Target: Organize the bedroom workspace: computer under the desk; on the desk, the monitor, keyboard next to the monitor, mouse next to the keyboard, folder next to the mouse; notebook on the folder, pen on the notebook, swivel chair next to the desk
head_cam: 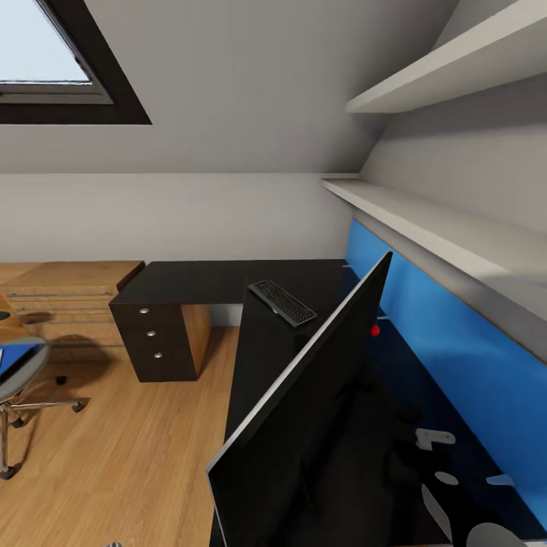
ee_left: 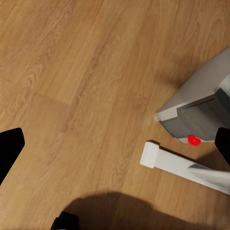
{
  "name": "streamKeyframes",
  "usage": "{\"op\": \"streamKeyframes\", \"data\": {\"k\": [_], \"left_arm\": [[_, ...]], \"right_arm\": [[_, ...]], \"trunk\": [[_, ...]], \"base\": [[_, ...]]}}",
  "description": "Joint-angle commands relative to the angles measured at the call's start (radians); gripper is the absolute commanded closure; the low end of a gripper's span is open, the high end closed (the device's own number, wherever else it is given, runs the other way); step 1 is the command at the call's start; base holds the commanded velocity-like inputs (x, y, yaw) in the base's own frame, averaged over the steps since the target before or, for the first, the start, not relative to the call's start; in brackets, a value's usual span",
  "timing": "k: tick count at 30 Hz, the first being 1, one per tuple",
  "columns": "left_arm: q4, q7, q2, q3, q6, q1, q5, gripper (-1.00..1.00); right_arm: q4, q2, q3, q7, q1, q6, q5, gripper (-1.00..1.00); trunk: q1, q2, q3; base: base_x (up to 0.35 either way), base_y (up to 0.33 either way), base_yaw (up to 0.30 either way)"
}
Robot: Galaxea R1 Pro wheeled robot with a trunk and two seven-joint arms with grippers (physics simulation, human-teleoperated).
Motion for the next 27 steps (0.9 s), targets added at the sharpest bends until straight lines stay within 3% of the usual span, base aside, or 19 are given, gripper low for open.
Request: {"op": "streamKeyframes", "data": {"k": [1, 27], "left_arm": [[-0.001, 0.0, 0.001, -0.004, -0.001, 0.0, 0.01, -1.0], [0.001, 0.001, 0.001, -0.004, -0.001, 0.0, 0.012, -1.0]], "right_arm": [[0.001, 0.0, -0.003, -0.001, -0.001, -0.005, 0.001, -1.0], [0.0, 0.003, -0.001, -0.005, -0.001, -0.009, 0.001, -1.0]], "trunk": [[0.0, -0.001, -0.001], [0.0, -0.001, 0.0]], "base": [[0.0, 0.0, 0.0], [0.0, 0.0, 0.007]]}}
